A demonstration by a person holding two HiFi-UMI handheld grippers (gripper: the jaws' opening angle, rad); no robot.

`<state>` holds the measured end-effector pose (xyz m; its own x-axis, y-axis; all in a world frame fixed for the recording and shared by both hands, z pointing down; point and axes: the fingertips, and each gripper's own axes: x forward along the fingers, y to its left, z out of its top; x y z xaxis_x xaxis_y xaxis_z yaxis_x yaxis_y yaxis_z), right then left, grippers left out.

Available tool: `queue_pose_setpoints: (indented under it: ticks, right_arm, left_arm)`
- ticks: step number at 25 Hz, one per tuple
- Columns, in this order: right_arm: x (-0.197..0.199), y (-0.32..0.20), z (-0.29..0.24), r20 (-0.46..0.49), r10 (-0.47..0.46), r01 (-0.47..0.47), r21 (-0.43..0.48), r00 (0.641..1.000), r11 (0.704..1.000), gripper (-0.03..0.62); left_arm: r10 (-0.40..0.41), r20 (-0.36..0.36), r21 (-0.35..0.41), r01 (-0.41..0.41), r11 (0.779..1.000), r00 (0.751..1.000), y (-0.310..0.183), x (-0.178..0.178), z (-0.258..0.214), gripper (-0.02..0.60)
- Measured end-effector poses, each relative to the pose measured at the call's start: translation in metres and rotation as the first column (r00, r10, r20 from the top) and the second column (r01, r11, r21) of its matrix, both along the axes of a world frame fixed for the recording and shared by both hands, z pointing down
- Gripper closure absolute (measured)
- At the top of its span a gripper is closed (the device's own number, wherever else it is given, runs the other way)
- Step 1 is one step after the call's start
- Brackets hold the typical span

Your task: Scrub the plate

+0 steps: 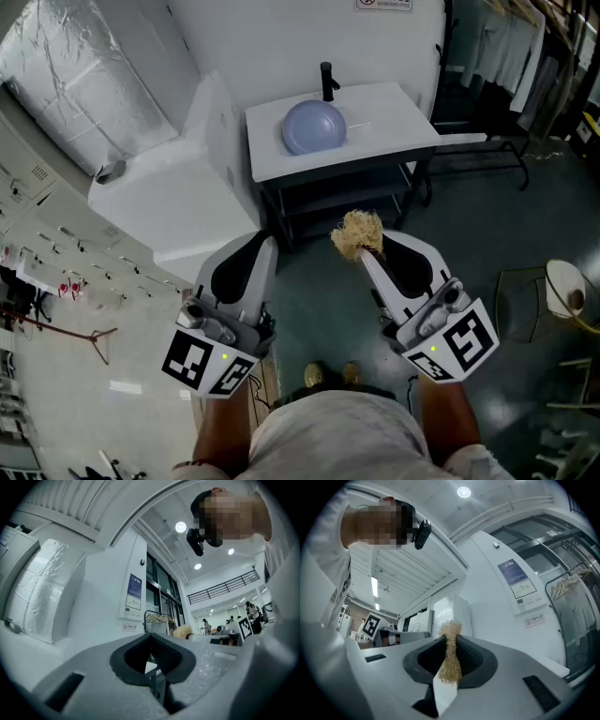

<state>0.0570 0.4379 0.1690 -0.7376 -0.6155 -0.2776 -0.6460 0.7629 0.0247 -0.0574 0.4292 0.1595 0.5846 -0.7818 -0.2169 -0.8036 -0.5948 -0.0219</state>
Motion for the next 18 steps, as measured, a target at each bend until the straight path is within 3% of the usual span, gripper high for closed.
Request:
queue_pose_setpoints:
  ticks: [18]
  right_arm:
    - [0.044,-0.026,0.001,0.043,-0.039,0.040,-0.007,0.998,0.999,0.533]
  left_arm:
    - [-0.044,0.017,-0.020,0.044,0.999,0.999,-0.028,0.033,0.008,0.565]
